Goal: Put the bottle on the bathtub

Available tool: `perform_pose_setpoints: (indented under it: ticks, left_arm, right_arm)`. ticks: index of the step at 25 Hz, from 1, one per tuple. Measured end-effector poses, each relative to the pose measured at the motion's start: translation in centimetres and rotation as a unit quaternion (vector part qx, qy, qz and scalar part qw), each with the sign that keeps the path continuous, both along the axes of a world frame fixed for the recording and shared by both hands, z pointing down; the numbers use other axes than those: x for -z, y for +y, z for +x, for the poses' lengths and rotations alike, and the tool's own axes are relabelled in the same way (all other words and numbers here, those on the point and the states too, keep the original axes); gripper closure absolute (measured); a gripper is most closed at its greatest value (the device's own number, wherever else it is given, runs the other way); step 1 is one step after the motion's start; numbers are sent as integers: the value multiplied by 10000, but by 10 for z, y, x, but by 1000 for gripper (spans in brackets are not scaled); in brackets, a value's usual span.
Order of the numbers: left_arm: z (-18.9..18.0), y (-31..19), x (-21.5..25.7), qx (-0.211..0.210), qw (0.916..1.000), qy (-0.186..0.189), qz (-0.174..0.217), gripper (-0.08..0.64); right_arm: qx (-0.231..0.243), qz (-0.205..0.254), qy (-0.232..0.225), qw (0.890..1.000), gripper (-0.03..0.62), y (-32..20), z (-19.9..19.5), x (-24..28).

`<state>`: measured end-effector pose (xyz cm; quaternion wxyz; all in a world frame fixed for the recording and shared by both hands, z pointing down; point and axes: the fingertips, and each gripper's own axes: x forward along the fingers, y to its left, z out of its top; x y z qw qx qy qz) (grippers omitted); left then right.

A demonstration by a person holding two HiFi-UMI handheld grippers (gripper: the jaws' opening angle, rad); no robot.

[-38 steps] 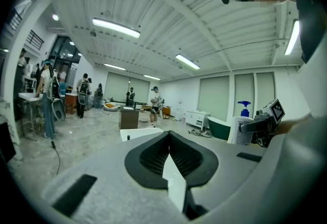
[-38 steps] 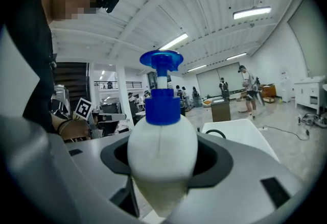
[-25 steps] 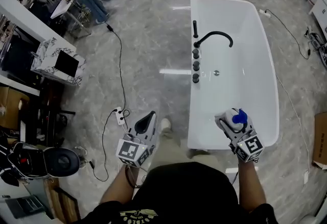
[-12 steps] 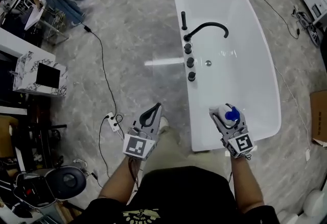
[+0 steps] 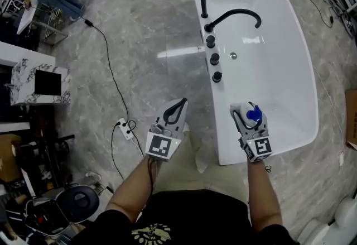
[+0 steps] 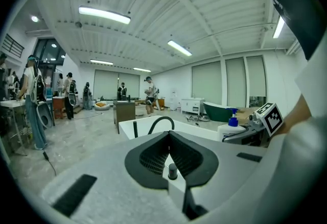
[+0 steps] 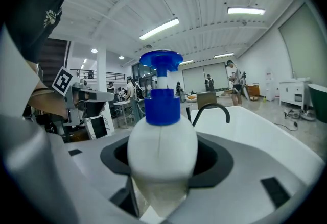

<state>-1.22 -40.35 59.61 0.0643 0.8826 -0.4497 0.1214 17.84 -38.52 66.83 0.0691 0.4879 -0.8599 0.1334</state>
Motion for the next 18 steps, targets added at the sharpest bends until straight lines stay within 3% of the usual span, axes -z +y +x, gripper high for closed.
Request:
perform_pose_setpoints:
  ticks: [9,18]
  left_arm:
    - [-4,-27,-80,237,9995,-96,-179,551]
    - [4,-42,-135,129,9996,-52,-255,551]
  right_arm:
    - [187,-348,259,9989,325,-29,-30,-93]
    - [190,-499,360,9979,325,-68,-50,-149]
